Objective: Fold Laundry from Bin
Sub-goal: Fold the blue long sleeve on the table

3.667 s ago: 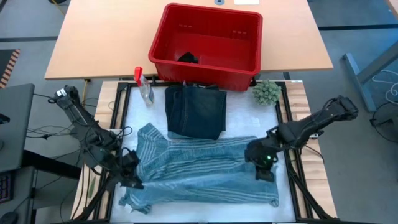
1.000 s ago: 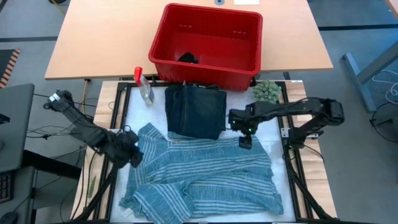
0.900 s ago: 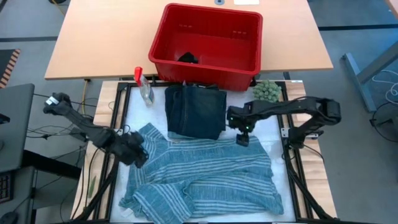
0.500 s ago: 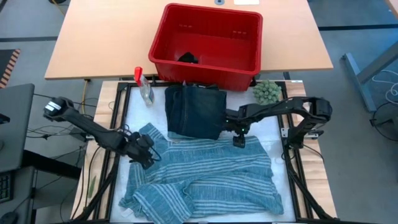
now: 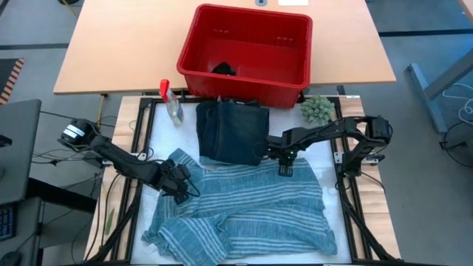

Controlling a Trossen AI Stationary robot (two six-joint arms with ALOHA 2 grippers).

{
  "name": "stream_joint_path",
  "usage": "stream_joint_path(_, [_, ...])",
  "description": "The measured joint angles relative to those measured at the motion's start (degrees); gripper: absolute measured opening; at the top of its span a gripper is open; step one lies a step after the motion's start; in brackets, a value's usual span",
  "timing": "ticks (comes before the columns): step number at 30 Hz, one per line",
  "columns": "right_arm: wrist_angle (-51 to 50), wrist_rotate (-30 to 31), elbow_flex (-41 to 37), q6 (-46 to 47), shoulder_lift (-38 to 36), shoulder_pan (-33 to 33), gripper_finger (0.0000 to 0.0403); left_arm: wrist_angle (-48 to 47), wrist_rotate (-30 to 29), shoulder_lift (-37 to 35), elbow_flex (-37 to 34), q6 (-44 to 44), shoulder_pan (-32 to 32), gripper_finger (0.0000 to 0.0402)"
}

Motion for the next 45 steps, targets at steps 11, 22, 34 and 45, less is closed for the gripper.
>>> stream_joint_path(11, [-8.5,0.5,3.4,-0.8,-10.5,-2.4,0.0028,-15.2,0.4,-14.5,3.4,0.8,2.7,0.0000])
stream_joint_path(22, [-20.7,-0.2,9.3,1.3,-18.9,-1.5,0.0019,-19.0,-0.7,-21.0,13.1,8.2,6.4,0.0000])
stream_joint_path(34, [-28.1,-5.2,11.4,10.2,-26.4,8.7,0.0019,-20.8,8.8,-21.0,20.6,14.5,4.1,0.0000])
stream_joint_path(45, [-27.5,-7.0,11.4,25.5,-29.2,19.8,0.0019,-27.0,6.9,-20.3,30.6,10.3,1.5,0.0000])
